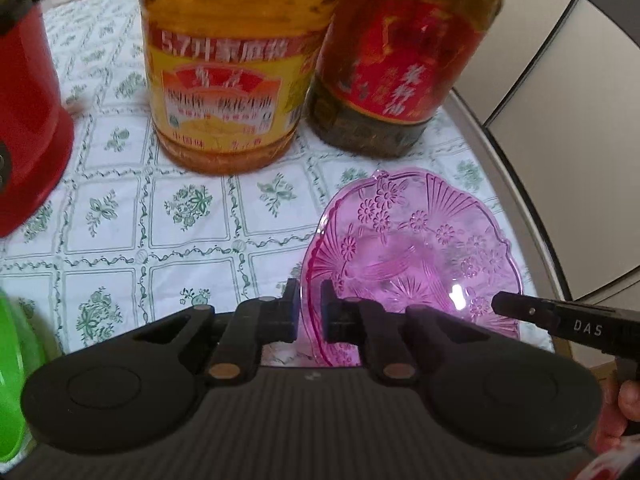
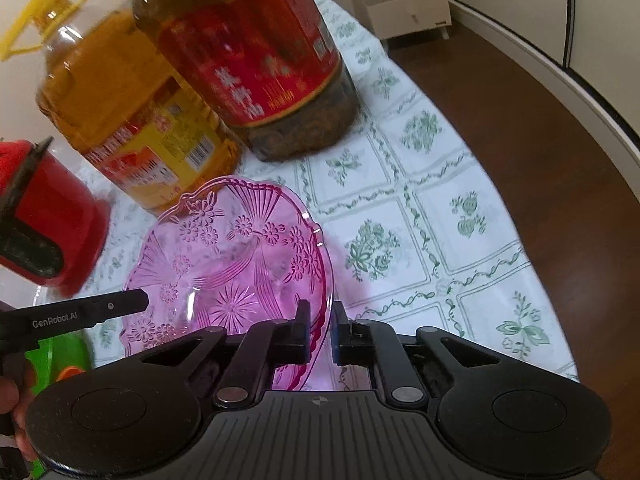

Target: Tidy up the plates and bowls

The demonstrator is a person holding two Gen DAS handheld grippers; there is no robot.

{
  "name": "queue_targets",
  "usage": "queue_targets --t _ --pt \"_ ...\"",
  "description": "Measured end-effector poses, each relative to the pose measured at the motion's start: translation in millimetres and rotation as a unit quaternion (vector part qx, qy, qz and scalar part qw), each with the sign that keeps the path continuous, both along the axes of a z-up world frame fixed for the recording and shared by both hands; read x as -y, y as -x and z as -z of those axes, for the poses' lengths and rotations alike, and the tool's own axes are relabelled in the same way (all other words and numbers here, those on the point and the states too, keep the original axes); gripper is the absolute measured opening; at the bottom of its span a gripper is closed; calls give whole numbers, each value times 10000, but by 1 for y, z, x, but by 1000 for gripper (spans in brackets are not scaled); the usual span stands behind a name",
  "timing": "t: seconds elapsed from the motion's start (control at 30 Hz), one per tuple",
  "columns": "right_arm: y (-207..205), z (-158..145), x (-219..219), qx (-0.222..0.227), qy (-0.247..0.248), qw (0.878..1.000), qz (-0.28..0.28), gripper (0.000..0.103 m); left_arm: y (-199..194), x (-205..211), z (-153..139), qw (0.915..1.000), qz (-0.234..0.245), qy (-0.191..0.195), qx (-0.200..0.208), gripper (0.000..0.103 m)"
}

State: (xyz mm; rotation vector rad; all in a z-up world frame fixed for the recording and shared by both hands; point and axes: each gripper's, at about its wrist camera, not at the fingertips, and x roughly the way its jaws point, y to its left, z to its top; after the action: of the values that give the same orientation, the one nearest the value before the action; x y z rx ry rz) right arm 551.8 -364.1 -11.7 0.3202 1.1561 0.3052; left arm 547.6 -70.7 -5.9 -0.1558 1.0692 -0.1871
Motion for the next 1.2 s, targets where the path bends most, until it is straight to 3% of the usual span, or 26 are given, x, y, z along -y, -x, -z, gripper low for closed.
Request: queue_targets --t 0.3,0.5,0.73,1.2 --pt "53 -65 17 205 -12 9998 47 10 59 10 -63 9992 41 275 282 8" --pt "104 -102 29 261 28 9996 52 10 114 12 -90 9982 103 462 377 8" --pt "166 -121 41 247 69 9997 26 10 180 14 -95 9975 79 601 362 8" --pt "263 -110 70 183 121 9997 61 10 287 26 -66 9963 144 781 334 8"
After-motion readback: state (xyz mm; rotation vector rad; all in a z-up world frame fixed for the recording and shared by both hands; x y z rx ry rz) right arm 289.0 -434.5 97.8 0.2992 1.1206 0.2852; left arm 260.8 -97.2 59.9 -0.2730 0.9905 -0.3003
